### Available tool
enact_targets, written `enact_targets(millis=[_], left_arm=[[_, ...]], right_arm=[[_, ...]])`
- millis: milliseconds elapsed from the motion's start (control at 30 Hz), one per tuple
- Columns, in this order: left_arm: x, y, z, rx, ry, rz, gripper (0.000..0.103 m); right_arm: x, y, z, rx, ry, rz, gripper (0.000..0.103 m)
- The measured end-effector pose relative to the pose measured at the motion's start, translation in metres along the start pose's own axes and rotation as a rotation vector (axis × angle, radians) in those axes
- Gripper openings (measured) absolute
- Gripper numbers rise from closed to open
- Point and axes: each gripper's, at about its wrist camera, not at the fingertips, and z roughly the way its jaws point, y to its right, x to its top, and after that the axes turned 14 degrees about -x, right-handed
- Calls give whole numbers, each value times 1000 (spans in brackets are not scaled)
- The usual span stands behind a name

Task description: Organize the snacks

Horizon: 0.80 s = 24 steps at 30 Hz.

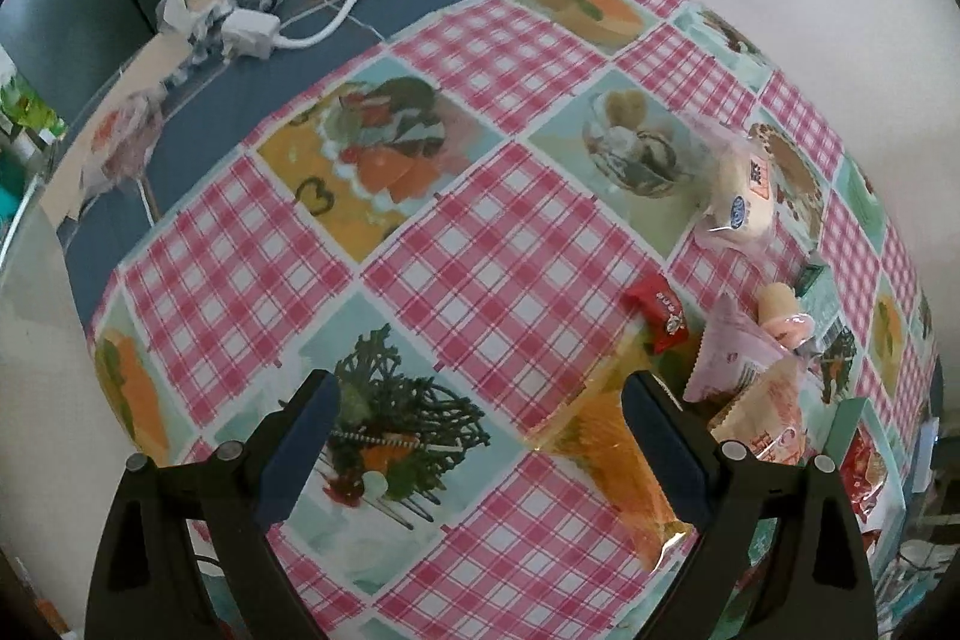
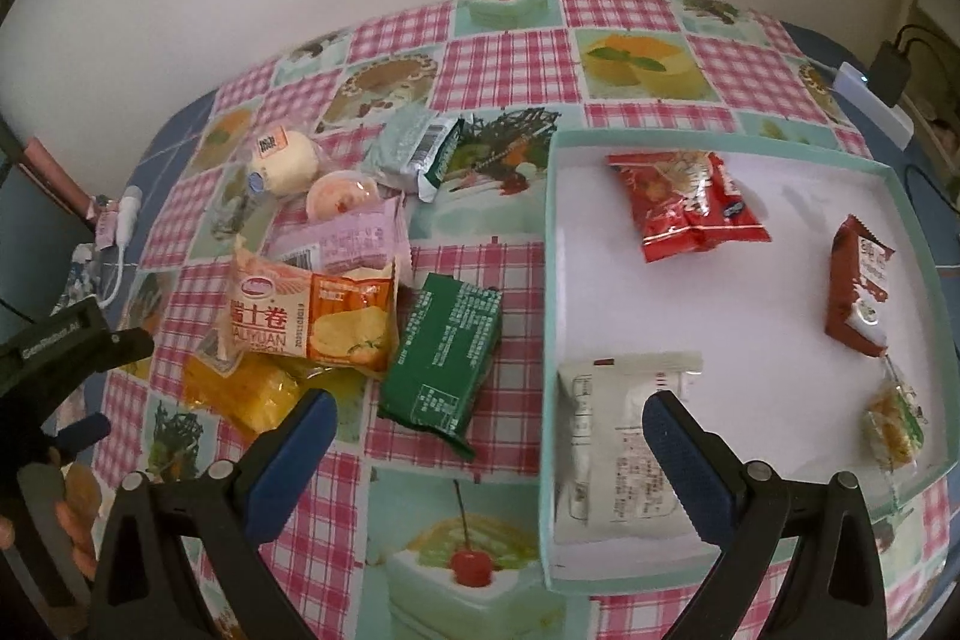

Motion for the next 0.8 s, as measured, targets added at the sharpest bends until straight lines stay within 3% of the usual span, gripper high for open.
enact_targets(millis=[333,800], left_arm=[[-5,17,19,-22,-77,28,95],[-7,41,47,-7,-94,72,95]], right_arm=[[12,-6,19,-97,-90,41,103],[19,11,18,-159,-90,91,103]])
